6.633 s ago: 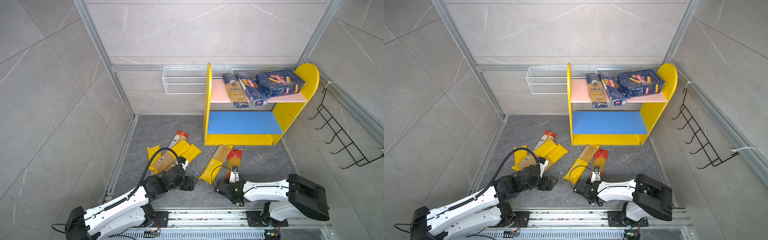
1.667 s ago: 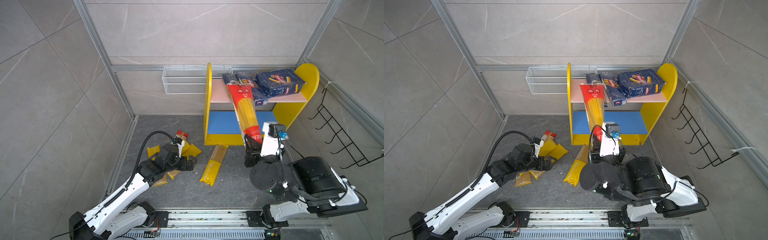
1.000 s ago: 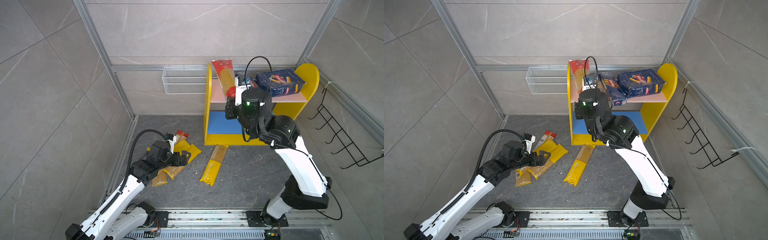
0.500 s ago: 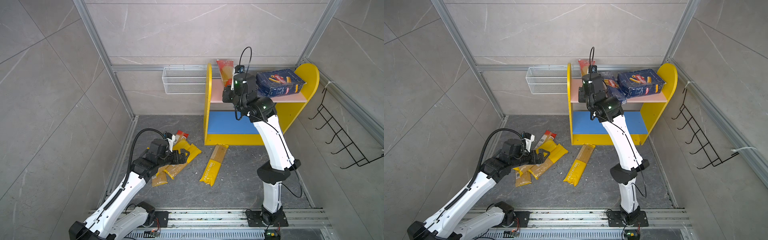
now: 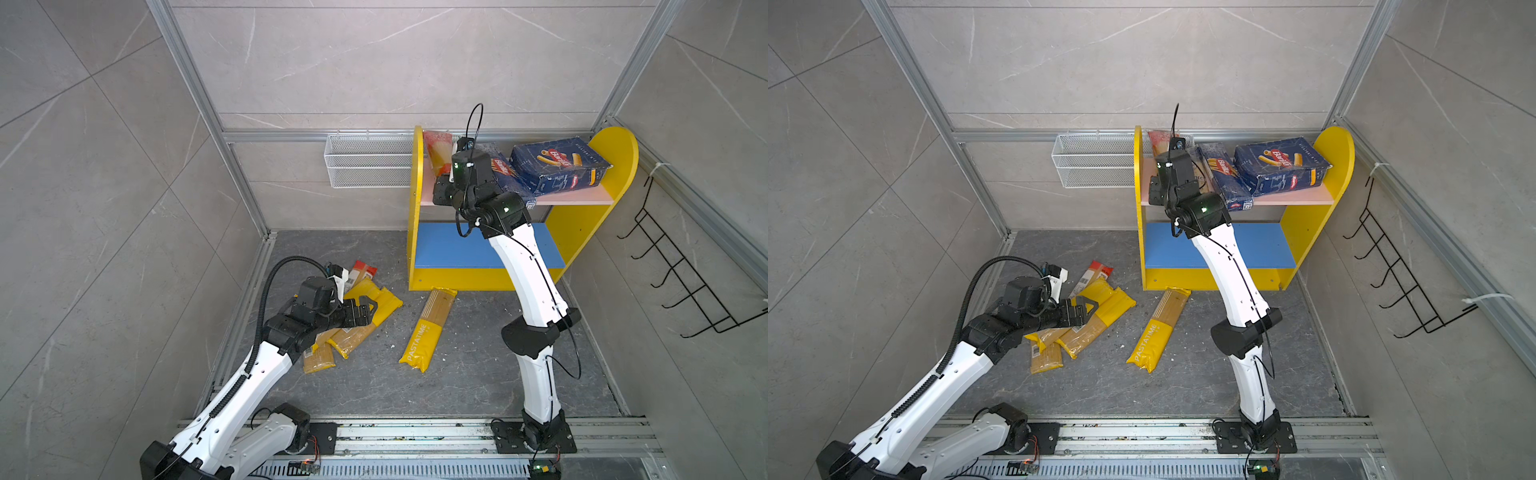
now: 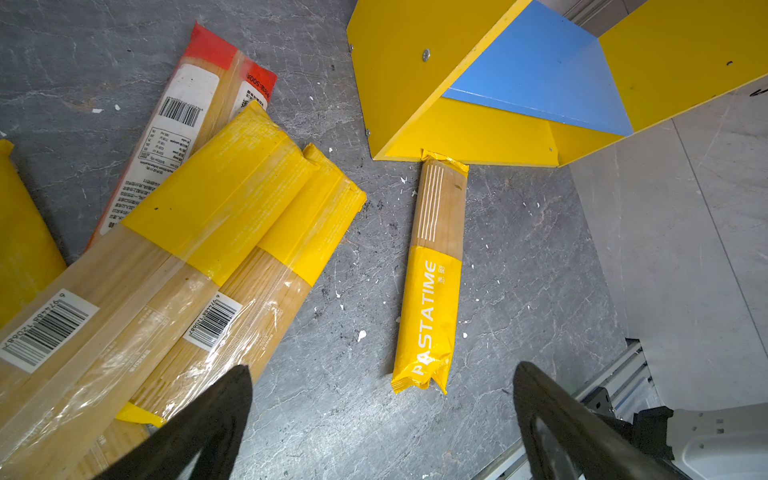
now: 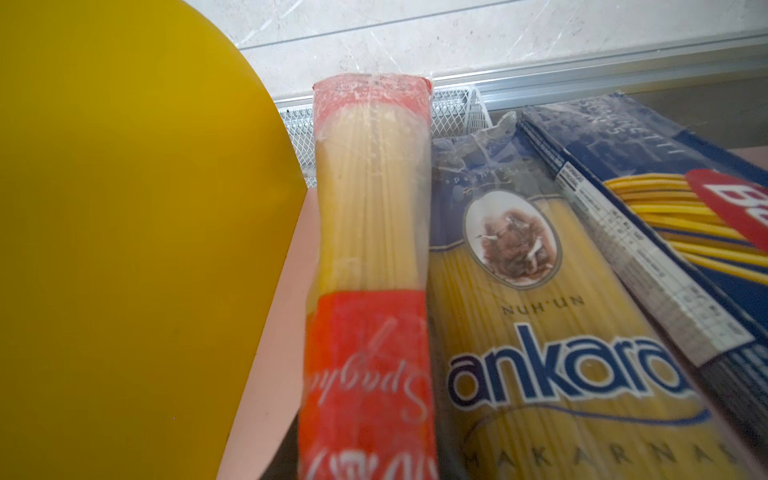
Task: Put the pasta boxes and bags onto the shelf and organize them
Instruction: 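Raise the red bag onto the pink shelf beside the Ankara bag, then lower the red bag upright against the shelf's yellow side panel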
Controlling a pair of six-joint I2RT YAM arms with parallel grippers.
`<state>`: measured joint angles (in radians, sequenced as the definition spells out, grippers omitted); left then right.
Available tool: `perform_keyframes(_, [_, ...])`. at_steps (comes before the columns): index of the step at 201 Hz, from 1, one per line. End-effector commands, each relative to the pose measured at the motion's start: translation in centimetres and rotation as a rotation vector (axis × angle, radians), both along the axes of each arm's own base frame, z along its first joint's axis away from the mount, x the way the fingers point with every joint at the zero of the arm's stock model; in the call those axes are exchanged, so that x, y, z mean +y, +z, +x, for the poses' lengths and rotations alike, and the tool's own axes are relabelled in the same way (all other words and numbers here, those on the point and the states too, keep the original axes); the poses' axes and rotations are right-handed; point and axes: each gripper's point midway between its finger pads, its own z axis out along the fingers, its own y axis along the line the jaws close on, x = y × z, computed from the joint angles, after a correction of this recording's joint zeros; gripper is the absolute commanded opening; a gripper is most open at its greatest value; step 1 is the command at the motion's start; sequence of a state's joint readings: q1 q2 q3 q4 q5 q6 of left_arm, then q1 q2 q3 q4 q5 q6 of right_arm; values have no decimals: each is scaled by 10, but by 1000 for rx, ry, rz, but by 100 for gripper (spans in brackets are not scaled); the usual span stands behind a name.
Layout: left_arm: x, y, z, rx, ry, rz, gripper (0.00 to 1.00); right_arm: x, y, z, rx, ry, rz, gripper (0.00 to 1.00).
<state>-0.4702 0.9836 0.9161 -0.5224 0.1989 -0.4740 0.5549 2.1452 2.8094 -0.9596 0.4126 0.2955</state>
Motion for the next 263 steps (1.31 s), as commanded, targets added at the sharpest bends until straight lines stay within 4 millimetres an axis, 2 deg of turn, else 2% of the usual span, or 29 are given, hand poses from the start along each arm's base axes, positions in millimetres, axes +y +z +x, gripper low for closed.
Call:
perform_keyframes(1, [-6,10,2,-33,-31,-30,100,5,38,-8,-105,14,102,16])
perform_keyframes(65, [-4,15,-3,-51,-31,-48,100,21,49,-25,-122,51,103,18])
perform_keyframes(99, [-4,17,-5,-56,-36,-55,100,26,53,-35,-126,61,100,21])
perform_keyframes(107, [-4,16,-6,-54,-36,-57,100,27,54,-36,-128,64,98,26])
perform_keyframes(121, [-5,18,-7,-57,-40,-62,100,26,55,-38,-128,59,94,40])
perform_keyframes(135, [-5,18,-8,-58,-41,-65,100,26,57,-41,-130,59,96,49])
perform_keyframes(150, [-4,20,-9,-64,-40,-69,100,25,62,-45,-139,59,100,53])
perform_keyframes(173, [-4,21,-10,-66,-41,-74,100,24,66,-51,-146,58,94,69])
perform_keyframes(217, [-4,24,-11,-71,-47,-81,100,10,79,-66,-167,31,74,80])
perform_keyframes(221, [-4,25,-12,-73,-46,-81,100,9,81,-68,-171,28,74,82])
perform_keyframes(226, [-4,25,-12,-73,-47,-81,100,7,83,-69,-175,30,74,90])
perform_keyframes(240, [-4,25,-12,-75,-48,-83,100,6,87,-74,-182,39,71,93])
perform_keyframes(245, [-4,25,-12,-72,-48,-83,100,6,88,-75,-183,42,69,99])
perform_keyframes(263, [-6,24,-11,-69,-50,-88,100,5,82,-73,-170,36,46,100])
